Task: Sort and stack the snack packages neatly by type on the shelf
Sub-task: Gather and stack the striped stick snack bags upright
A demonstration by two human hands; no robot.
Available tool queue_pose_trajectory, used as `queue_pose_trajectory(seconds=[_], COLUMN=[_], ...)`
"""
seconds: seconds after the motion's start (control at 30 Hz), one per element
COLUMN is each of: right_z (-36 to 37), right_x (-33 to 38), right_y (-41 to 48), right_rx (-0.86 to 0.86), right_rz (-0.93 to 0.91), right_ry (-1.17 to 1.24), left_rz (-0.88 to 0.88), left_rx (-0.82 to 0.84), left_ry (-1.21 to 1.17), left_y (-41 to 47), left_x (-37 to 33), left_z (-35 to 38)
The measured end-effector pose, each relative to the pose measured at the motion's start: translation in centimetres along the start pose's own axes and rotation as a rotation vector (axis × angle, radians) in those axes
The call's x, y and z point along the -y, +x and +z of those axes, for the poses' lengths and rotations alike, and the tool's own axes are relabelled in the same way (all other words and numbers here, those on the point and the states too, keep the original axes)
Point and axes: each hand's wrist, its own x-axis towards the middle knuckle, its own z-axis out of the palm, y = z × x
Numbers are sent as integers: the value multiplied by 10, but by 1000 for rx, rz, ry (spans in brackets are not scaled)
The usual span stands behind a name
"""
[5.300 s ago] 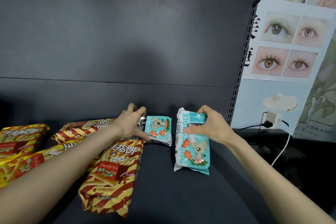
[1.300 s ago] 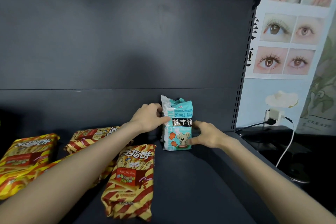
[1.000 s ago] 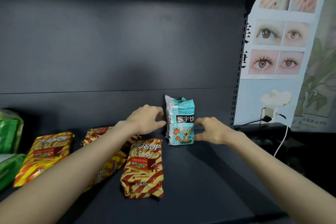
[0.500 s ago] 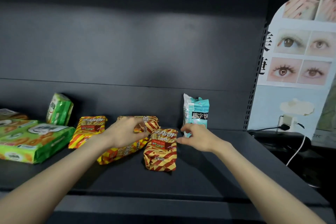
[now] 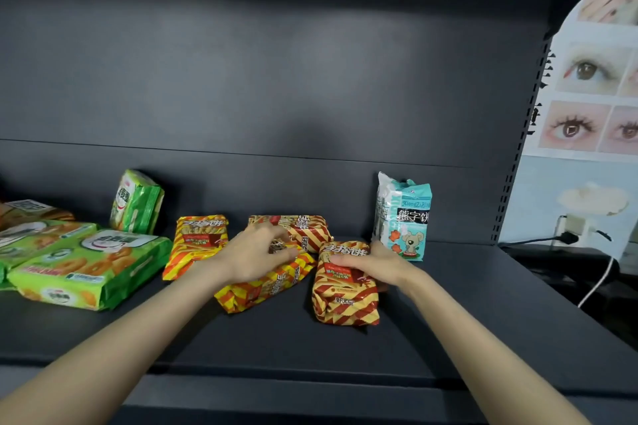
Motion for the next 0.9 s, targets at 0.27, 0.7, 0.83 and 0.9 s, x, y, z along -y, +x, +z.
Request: queue_pose_trajectory(seconds=[0.27,0.7,0.83,0.9], right_z=[4,8,10,12], right_x=[1,9,7,6], right_y=[16,22,25,26], right_rx=[29,-9,0,-11], right_rz=[52,112,99,95], right_ry=[117,101,159,185], left_rz=[-46,-180,-174,-172], left_rx=[118,369,347,336], left_ry=[25,172,19,-6], left_y=[66,135,134,131], left_x=[38,73,77,80], left_z=[-4,-2,-6,-9])
